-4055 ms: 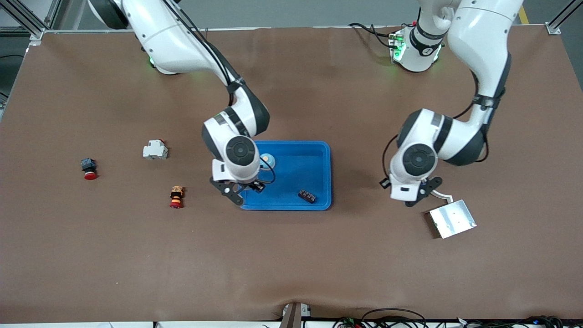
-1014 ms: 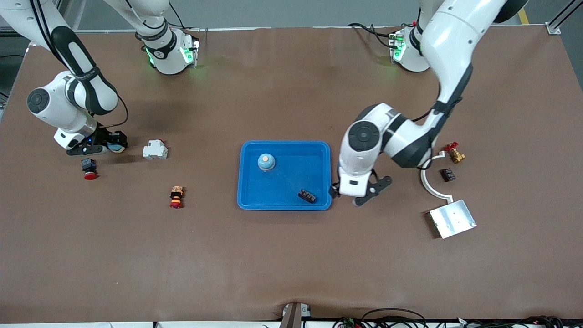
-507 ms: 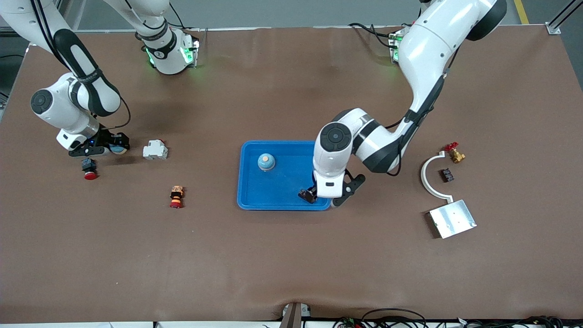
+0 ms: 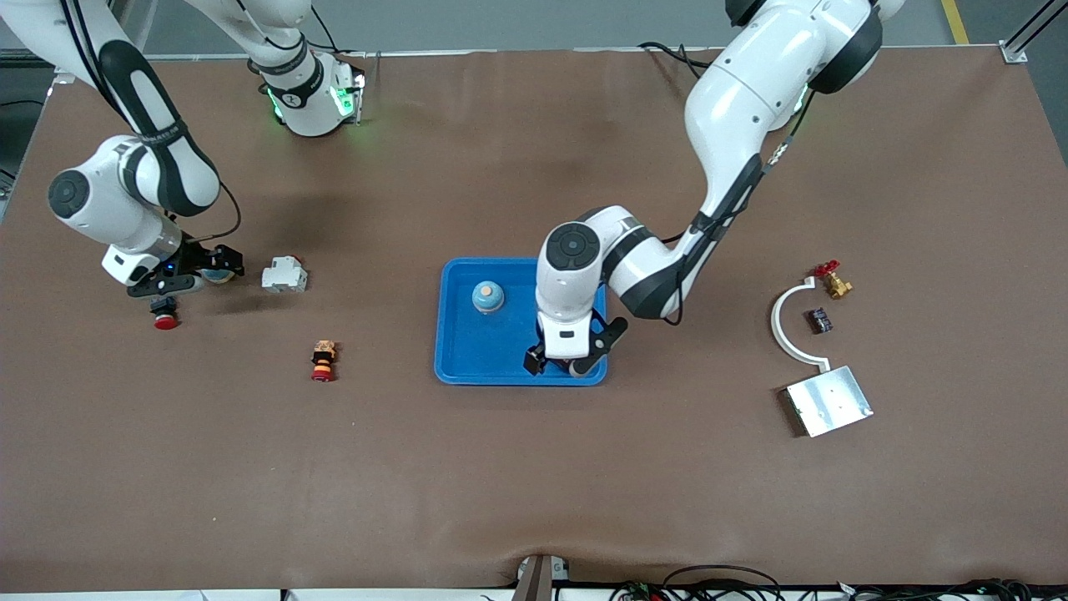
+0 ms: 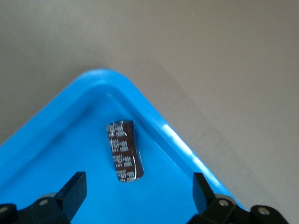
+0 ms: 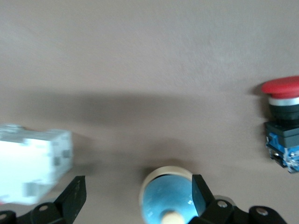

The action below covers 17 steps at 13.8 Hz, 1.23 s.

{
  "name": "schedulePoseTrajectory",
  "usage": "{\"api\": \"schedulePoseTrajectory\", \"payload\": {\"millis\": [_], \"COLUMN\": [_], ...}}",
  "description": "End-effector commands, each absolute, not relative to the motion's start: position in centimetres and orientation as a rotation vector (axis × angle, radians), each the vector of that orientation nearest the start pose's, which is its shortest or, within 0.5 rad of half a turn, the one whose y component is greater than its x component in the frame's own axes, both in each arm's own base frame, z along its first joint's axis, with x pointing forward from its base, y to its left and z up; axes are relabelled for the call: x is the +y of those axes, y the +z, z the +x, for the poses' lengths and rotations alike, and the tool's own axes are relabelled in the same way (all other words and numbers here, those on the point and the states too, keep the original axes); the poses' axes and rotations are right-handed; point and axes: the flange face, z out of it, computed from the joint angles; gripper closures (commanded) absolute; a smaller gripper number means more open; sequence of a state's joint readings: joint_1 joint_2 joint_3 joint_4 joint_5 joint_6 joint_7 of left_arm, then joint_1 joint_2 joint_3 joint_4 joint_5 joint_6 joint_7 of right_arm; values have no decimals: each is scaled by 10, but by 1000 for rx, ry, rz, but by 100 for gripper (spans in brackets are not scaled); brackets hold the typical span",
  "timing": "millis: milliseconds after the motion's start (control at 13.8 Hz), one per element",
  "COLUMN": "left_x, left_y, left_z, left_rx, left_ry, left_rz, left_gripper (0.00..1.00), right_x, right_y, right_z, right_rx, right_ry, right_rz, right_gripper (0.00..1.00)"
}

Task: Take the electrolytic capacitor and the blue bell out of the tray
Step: 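Lift the capacitor with the left gripper while the right gripper grasps the bell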

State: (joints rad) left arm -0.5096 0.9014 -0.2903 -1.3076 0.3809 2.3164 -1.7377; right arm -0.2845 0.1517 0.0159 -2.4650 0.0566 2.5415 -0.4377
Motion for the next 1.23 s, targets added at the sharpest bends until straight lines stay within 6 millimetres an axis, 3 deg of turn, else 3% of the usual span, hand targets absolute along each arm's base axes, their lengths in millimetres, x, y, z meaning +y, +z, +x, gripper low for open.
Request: {"api": "schedulePoseTrajectory", "payload": {"millis": [0, 145, 434, 652, 869, 1014, 1086, 1159], "left_x": [-503, -500, -501, -496, -494, -493, -492, -491], "left_y": [205, 198, 192, 181, 183, 187, 185, 187], "left_z": [576, 578, 576, 576, 578, 578, 577, 577], "left_rx": [-1321, -1327, -1347, -1354, -1380, -1398, -1392, -1388], "left_ry": [-194, -192, -183, -169, -150, -134, -122, -119], "left_rz": [-2977, -2968, -2962, -2944, -2933, -2928, -2909, -2899], "left_gripper": [22, 23, 32, 33, 53, 87, 100, 100], "right_x": [-71, -20, 123, 211, 305, 341, 357, 370], "right_y": [285, 295, 314, 322, 313, 301, 293, 286], "right_z": [470, 471, 470, 475, 485, 498, 500, 503], "right_rx": [-45, 158, 541, 746, 905, 984, 1006, 1036], "right_ry": [27, 56, -3, -22, -18, -20, -16, -13], "right_rz": [-3093, -3092, -3044, -2979, -2921, -2887, -2880, -2867], "right_gripper": [0, 0, 0, 0, 0, 0, 0, 0]}}
